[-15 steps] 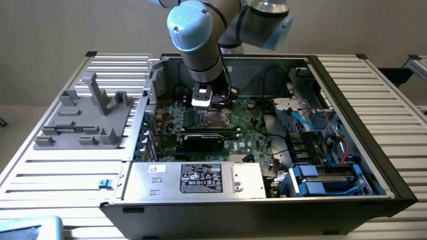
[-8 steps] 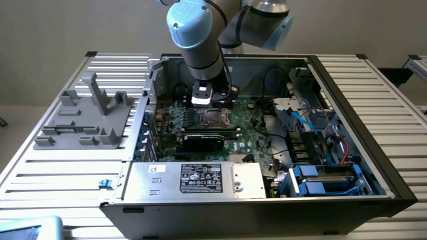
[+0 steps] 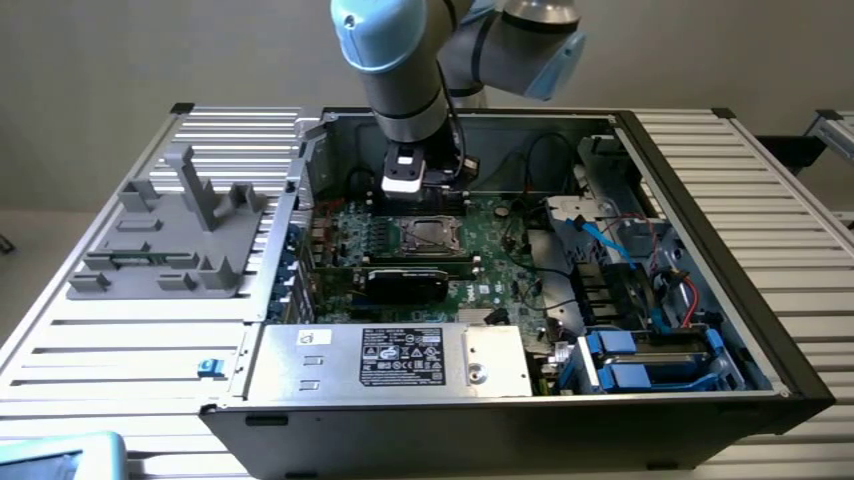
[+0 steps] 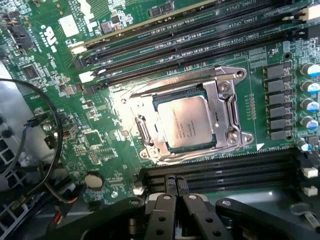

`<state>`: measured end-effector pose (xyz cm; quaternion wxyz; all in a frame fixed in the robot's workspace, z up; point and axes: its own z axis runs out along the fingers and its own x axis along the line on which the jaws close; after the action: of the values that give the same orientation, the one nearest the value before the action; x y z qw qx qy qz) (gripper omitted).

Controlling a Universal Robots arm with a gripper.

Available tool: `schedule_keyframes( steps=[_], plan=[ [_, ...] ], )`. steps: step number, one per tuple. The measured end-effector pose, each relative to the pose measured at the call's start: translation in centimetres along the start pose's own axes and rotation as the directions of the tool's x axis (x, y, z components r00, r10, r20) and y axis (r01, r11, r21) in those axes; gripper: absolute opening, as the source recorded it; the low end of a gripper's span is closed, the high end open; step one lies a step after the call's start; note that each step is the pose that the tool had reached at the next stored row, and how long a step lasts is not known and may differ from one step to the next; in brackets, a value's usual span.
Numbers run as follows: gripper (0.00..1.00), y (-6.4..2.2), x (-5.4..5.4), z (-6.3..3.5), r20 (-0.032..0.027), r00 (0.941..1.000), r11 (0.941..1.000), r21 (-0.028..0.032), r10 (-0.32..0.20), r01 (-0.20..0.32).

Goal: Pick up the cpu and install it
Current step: 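Install the first cpu locking lever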

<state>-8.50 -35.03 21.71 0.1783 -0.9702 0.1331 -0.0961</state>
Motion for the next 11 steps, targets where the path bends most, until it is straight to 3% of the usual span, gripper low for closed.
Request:
schedule_keyframes(
  steps=[3,4,6,8,9,11],
  plan=[
    [0.11,-0.22,0.08,-0.58,0.0102,0.9999,1.0,-0.0034,0.004,-0.004],
    [0.11,-0.23,0.08,-0.6,0.0187,0.9998,1.0,-0.0061,0.007,-0.007],
    [0.11,-0.23,0.07,-0.61,0.0452,0.9989,0.9997,-0.0193,0.016,-0.015],
    [0.11,-0.22,0.07,-0.62,0.0674,0.9975,0.999,-0.0397,0.023,-0.02],
    [0.11,-0.23,0.06,-0.61,0.0725,0.9971,0.9984,-0.0531,0.023,-0.019],
    [0.11,-0.22,0.07,-0.61,0.0736,0.9971,0.996,-0.088,0.019,-0.012]
  ],
)
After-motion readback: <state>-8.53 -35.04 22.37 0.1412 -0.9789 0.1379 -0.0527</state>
